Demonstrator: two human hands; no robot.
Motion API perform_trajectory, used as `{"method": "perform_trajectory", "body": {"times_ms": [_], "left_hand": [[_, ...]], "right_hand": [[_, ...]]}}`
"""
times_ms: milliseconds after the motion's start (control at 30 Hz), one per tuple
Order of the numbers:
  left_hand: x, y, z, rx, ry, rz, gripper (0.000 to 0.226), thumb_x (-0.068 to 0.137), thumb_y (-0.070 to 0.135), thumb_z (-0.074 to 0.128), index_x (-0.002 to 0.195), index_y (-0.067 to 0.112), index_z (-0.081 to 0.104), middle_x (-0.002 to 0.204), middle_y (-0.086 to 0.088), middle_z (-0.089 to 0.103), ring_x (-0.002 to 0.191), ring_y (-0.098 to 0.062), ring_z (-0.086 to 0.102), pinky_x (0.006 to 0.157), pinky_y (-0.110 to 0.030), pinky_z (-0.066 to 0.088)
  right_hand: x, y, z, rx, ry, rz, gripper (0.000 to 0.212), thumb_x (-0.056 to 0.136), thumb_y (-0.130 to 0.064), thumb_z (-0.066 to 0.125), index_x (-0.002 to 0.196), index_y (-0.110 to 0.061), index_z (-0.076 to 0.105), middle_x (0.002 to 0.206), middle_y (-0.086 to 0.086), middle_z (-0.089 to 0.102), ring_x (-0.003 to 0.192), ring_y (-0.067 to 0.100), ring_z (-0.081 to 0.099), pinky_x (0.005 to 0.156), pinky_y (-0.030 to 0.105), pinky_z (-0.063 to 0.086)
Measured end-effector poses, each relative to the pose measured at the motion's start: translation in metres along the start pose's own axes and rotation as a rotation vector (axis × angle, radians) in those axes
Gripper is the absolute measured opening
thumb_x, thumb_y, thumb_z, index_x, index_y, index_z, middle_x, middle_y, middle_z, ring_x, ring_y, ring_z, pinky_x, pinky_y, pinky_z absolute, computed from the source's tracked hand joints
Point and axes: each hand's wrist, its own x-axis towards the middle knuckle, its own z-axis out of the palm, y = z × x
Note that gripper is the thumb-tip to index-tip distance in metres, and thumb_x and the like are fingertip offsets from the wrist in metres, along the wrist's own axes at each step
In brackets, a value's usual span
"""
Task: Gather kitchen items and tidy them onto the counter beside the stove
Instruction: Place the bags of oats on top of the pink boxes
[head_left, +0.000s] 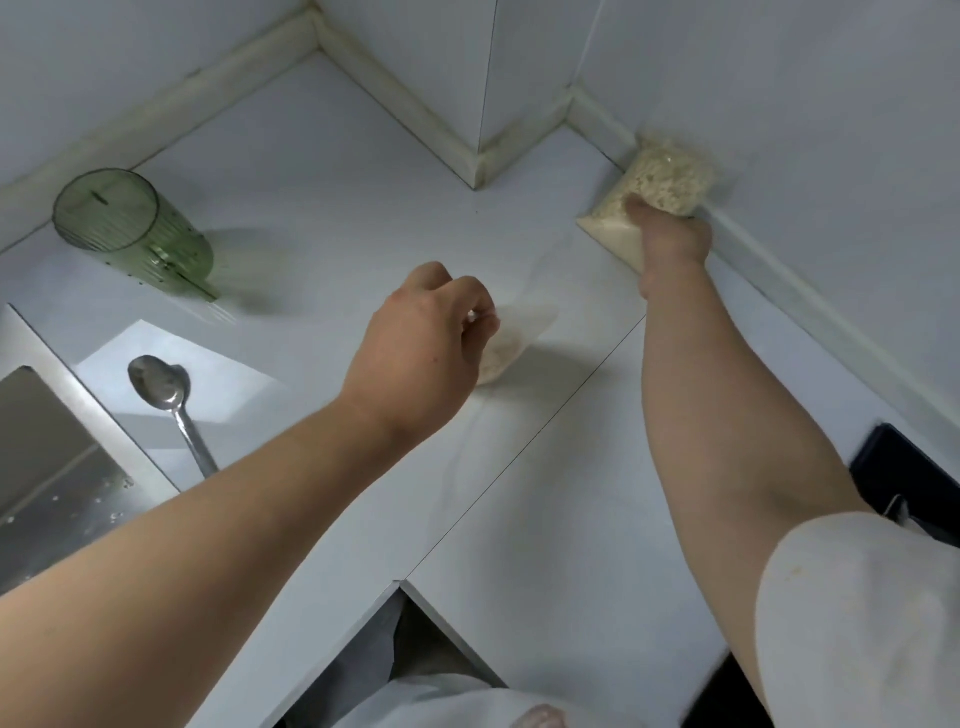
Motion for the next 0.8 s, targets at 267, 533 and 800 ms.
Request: {"method": "perform_trajectory", "body": {"times_ms": [267, 533, 800], "left_hand": [[-0.007, -0.022, 0.001, 0.106, 0.066, -0.145, 0.030, 0.078, 0.035, 0.080, 0.104, 0.025, 0.072, 0.121, -0.002, 0.056, 0.109, -0.028, 0.050, 0.086, -0.028, 0.038], [-0.007, -0.036, 0.013, -0.487, -0.090, -0.569, 0.097, 0.067, 0.033, 0.091, 0.145, 0.028, 0.034, 0.117, 0.012, 0.061, 0.113, -0.002, 0.059, 0.096, -0.028, 0.051], [0.000, -0.042, 0.044, -0.562, -0.253, -0.555, 0.094, 0.055, 0.020, 0.097, 0.135, 0.026, 0.049, 0.115, 0.007, 0.066, 0.103, -0.009, 0.067, 0.091, -0.028, 0.055]], "right_hand": [[-0.042, 0.017, -0.017, 0.249, -0.164, 0.058, 0.070, 0.064, -0.032, 0.091, 0.122, -0.015, 0.055, 0.112, 0.000, 0.071, 0.099, 0.018, 0.070, 0.092, 0.042, 0.057], [-0.100, 0.022, -0.045, 0.497, -0.313, -0.008, 0.041, 0.082, -0.015, 0.080, 0.120, -0.011, 0.063, 0.115, 0.006, 0.073, 0.106, 0.021, 0.070, 0.095, 0.044, 0.055], [-0.131, 0.020, -0.065, 0.521, -0.345, -0.014, 0.039, 0.087, -0.013, 0.075, 0.124, -0.010, 0.062, 0.117, 0.007, 0.072, 0.107, 0.021, 0.070, 0.092, 0.040, 0.057]]}}
